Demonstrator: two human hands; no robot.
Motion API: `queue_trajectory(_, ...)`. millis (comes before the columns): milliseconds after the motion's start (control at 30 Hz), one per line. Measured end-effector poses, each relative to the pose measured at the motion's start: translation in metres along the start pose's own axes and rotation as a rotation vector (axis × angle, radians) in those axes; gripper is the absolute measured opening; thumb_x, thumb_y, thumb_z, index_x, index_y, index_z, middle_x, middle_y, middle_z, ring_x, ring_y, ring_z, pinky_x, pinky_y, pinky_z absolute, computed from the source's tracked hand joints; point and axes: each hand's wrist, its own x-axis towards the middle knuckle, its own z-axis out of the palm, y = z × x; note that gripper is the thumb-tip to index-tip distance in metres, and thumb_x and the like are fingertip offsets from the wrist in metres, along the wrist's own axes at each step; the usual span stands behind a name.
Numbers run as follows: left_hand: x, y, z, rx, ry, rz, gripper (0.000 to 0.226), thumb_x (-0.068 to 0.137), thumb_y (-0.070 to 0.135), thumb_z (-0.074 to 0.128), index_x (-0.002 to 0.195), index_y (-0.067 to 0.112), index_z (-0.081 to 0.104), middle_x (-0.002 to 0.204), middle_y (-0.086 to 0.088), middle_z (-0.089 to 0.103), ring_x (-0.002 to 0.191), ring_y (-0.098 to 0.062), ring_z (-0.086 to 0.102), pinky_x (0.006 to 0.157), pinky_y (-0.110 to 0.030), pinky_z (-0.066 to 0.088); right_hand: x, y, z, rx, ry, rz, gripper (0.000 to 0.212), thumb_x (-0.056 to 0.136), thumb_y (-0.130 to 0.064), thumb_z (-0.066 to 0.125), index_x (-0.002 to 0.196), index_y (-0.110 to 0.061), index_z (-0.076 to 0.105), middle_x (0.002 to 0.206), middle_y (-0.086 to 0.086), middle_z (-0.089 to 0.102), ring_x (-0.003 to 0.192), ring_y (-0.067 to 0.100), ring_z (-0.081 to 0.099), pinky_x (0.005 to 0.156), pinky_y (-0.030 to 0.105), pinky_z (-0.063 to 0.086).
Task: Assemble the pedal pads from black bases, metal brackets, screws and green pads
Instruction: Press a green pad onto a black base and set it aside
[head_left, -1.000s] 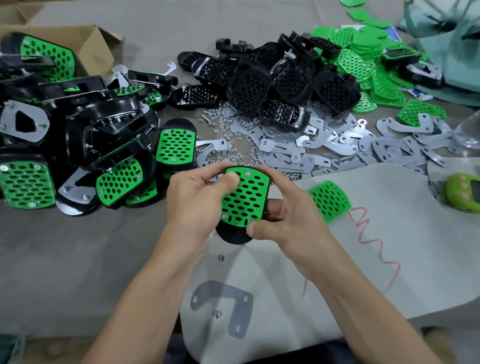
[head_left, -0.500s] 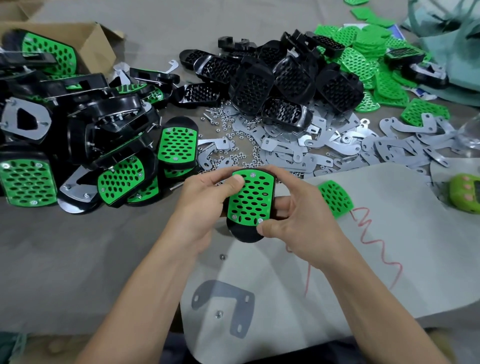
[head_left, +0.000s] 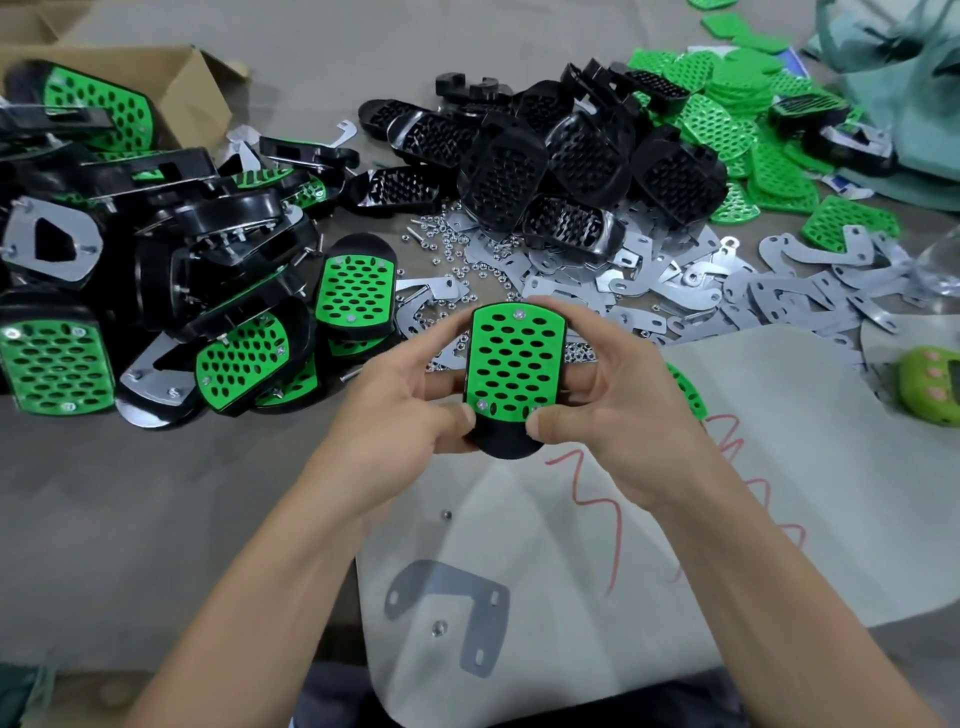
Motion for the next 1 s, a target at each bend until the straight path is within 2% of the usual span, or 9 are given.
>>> queue_trajectory(200,-0.004,-0.003,0.004,0.072,0.001,-0.015,0.036,0.096,-0.006,0.059,0.119,0.019,0.074,0.107,-0.003,0.079,0.101,-0.024,0.075,0.076,-0.032,0.061,-0.003,0.001,0.000,0.071,0.036,0.000,0.087,0.062,0.013,0.069,0.130,-0.039,0.057,0.095,0.014,0.078,0.087,0.035,0.076,0.076,0.045,0.061)
queue_trajectory(333,-0.002,-0.005,0.006,0.071,0.078,-0.053,0.034,0.093,-0.009,0.062,0.111,0.015,0.077,0.103,-0.006,0.079,0.101,-0.031,0.075,0.086,-0.049,0.061,-0.006,0.003,0.004,0.031,0.039,0.025,0.089,0.064,0.010,0.070,0.137,-0.040,0.052,0.095,0.013,0.078,0.089,0.036,0.075,0.082,0.058,0.057)
queue_trajectory(467,0.001,-0.010,0.010,0.100,0.171,-0.076,0.040,0.091,-0.011,0.062,0.104,0.022,0.079,0.099,-0.002,0.080,0.099,-0.028,0.075,0.086,-0.054,0.061,-0.005,0.008,0.009,-0.038,0.062,0.061,0.092,0.067,0.003,0.068,0.142,-0.046,0.045,0.095,0.008,0.079,0.091,0.042,0.073,0.080,0.071,0.051)
queue_trajectory(600,0.003,-0.017,0.011,0.139,0.195,-0.102,0.040,0.090,-0.008,0.064,0.107,0.024,0.079,0.098,0.001,0.080,0.097,-0.025,0.076,0.087,-0.053,0.061,-0.005,0.015,0.010,-0.052,0.087,0.068,0.085,0.075,0.002,0.062,0.143,-0.047,0.044,0.094,0.006,0.079,0.080,0.033,0.074,0.069,0.047,0.054)
queue_trajectory(667,0.004,-0.019,0.012,0.200,0.204,-0.099,0.041,0.087,0.000,0.069,0.101,0.037,0.080,0.095,0.006,0.080,0.093,-0.021,0.077,0.085,-0.049,0.062,-0.005,0.020,0.009,-0.095,0.123,0.070,0.085,0.079,0.008,0.062,0.140,-0.048,0.046,0.092,0.005,0.079,0.075,0.035,0.071,0.065,0.049,0.050)
queue_trajectory(767,0.007,-0.018,0.014,0.318,0.236,-0.101,0.043,0.071,0.025,0.072,0.084,0.066,0.071,0.082,0.013,0.078,0.076,-0.013,0.077,0.078,-0.040,0.064,-0.004,0.023,0.012,-0.182,0.182,0.061,0.088,0.082,0.016,0.063,0.139,-0.049,0.047,0.091,0.002,0.079,0.084,0.037,0.073,0.076,0.054,0.059)
queue_trajectory(900,0.011,-0.020,0.015,0.347,0.253,-0.029,0.040,0.068,0.031,0.069,0.088,0.066,0.071,0.083,0.014,0.078,0.079,-0.017,0.077,0.081,-0.045,0.062,-0.005,0.019,0.015,-0.329,0.216,-0.016,0.087,0.076,-0.001,0.064,0.135,-0.060,0.041,0.090,-0.017,0.077,0.060,0.003,0.067,0.045,0.009,0.044)
queue_trajectory(933,0.010,-0.020,0.015,0.343,0.257,0.005,0.040,0.070,0.029,0.068,0.090,0.064,0.071,0.085,0.017,0.078,0.081,-0.014,0.077,0.082,-0.046,0.062,-0.005,0.017,0.015,-0.346,0.226,-0.032,0.087,0.075,-0.003,0.064,0.136,-0.060,0.041,0.091,-0.019,0.077,0.065,0.002,0.069,0.045,0.009,0.046)
queue_trajectory(1000,0.009,-0.020,0.014,0.338,0.240,0.079,0.041,0.075,0.024,0.068,0.096,0.059,0.073,0.091,0.020,0.078,0.083,-0.007,0.076,0.084,-0.046,0.062,-0.003,0.016,0.012,-0.314,0.244,-0.056,0.089,0.076,0.005,0.066,0.136,-0.057,0.045,0.092,-0.015,0.077,0.083,0.007,0.074,0.064,0.030,0.062)
